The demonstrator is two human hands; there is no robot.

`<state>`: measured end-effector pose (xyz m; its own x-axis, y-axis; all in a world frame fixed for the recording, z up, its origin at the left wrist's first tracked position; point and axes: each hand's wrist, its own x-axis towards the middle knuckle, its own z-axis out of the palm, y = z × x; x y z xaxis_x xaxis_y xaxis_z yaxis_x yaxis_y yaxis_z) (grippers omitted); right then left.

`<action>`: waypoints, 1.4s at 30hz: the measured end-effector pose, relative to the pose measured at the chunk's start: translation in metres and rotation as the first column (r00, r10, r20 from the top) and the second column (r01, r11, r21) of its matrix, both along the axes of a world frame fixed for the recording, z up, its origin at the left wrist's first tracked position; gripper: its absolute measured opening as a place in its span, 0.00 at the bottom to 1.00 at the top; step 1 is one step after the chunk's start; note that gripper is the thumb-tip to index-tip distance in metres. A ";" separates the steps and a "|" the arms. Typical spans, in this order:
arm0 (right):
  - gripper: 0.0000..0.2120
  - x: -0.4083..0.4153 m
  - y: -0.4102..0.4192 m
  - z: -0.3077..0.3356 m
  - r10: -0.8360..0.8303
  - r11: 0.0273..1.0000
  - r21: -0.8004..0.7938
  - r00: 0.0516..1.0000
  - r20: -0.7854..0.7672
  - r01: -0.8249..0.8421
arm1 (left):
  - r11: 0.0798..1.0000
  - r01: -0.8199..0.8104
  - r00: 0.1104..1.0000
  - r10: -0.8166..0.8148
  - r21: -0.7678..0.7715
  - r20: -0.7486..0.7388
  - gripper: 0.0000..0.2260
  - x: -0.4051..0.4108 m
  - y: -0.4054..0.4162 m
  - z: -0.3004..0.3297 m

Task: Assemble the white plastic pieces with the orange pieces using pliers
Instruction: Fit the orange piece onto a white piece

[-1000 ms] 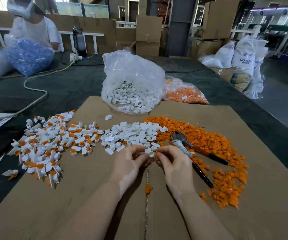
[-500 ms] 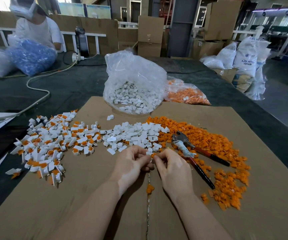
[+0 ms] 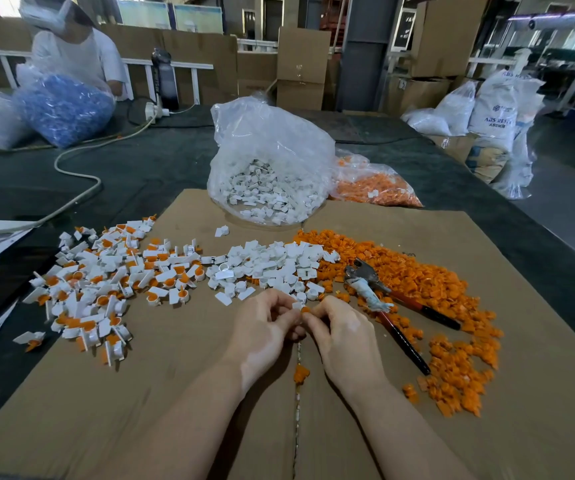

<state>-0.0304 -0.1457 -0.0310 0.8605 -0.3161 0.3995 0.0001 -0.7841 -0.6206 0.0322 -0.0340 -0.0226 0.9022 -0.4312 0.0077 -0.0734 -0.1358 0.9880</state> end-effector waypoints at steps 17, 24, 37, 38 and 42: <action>0.12 -0.001 -0.003 0.003 0.073 0.983 0.156 0.989 0.129 -0.093 | 0.996 0.008 0.996 -0.015 -0.085 -0.087 0.03 0.003 0.003 0.001; 0.10 0.000 -0.003 0.002 0.060 0.985 0.154 0.990 0.127 -0.080 | 0.998 -0.005 0.995 -0.001 -0.061 -0.098 0.05 0.004 0.002 -0.002; 0.16 -0.002 -0.004 0.003 0.015 0.995 0.093 0.990 0.140 -0.028 | 1.000 -0.006 0.999 0.005 -0.026 -0.049 0.05 0.003 0.001 0.003; 0.17 -0.004 -0.006 0.004 -0.036 0.999 0.029 0.988 0.147 0.032 | 0.999 -0.008 0.998 0.005 -0.036 -0.070 0.05 0.003 0.000 0.003; 0.24 -0.010 -0.028 0.015 -0.440 0.881 -0.224 0.896 -0.063 0.417 | 0.999 -0.024 0.995 0.020 -0.036 -0.100 0.05 0.004 -0.001 0.002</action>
<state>-0.0401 -0.1738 -0.0159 0.7007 -0.5875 0.4048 -0.4226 -0.7989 -0.4280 0.0362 -0.0350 -0.0207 0.9086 -0.4122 -0.0675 0.0287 -0.0997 0.9946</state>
